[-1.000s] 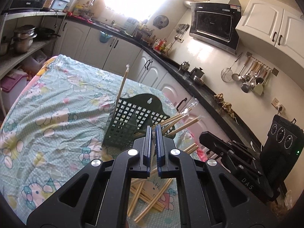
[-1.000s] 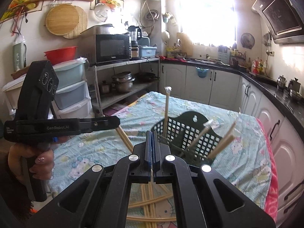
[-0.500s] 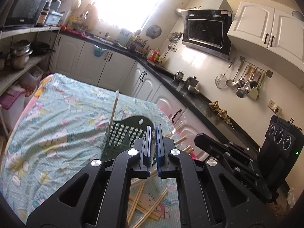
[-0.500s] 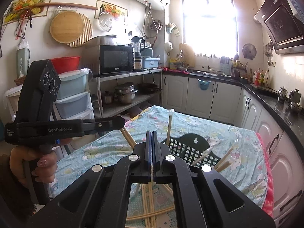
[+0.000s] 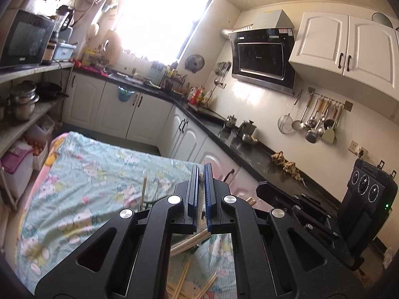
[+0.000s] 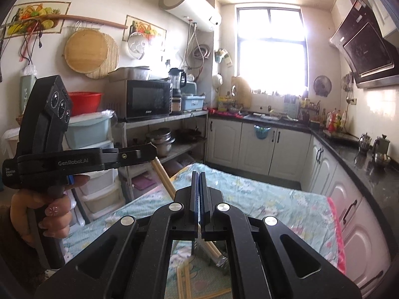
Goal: Organize utensils
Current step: 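Lower the chopstick into the basket and open the left tool while the right tool releases its own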
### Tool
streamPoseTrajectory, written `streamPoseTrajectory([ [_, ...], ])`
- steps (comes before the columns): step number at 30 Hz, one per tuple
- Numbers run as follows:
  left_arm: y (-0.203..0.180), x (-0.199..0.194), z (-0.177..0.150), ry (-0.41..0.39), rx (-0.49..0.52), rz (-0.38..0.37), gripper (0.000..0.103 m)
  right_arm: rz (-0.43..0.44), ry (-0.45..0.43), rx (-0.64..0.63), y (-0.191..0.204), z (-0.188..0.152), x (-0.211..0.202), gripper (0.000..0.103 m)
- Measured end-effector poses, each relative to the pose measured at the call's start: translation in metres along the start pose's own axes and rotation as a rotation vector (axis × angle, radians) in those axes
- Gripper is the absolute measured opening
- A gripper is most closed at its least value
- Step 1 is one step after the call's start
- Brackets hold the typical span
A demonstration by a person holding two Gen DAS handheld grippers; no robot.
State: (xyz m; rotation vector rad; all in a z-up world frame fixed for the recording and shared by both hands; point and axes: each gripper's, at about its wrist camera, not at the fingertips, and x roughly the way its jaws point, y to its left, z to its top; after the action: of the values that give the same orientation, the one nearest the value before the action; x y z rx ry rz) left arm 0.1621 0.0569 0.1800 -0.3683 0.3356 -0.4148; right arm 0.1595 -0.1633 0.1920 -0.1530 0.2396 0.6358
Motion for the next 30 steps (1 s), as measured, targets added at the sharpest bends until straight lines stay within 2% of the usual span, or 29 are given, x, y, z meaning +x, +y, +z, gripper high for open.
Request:
streamPoseTrajectory([
  [15,-0.025,0.029,0.043,-0.052,0.057,-0.018,0.002,-0.096,-0.051,0.059,-0.036,0.037,0.019,0.001],
  [30,-0.029,0.077,0.035,-0.023,0.076,-0.028,0.002,-0.153,-0.007,0.114,-0.06,0.026,0.049,0.001],
])
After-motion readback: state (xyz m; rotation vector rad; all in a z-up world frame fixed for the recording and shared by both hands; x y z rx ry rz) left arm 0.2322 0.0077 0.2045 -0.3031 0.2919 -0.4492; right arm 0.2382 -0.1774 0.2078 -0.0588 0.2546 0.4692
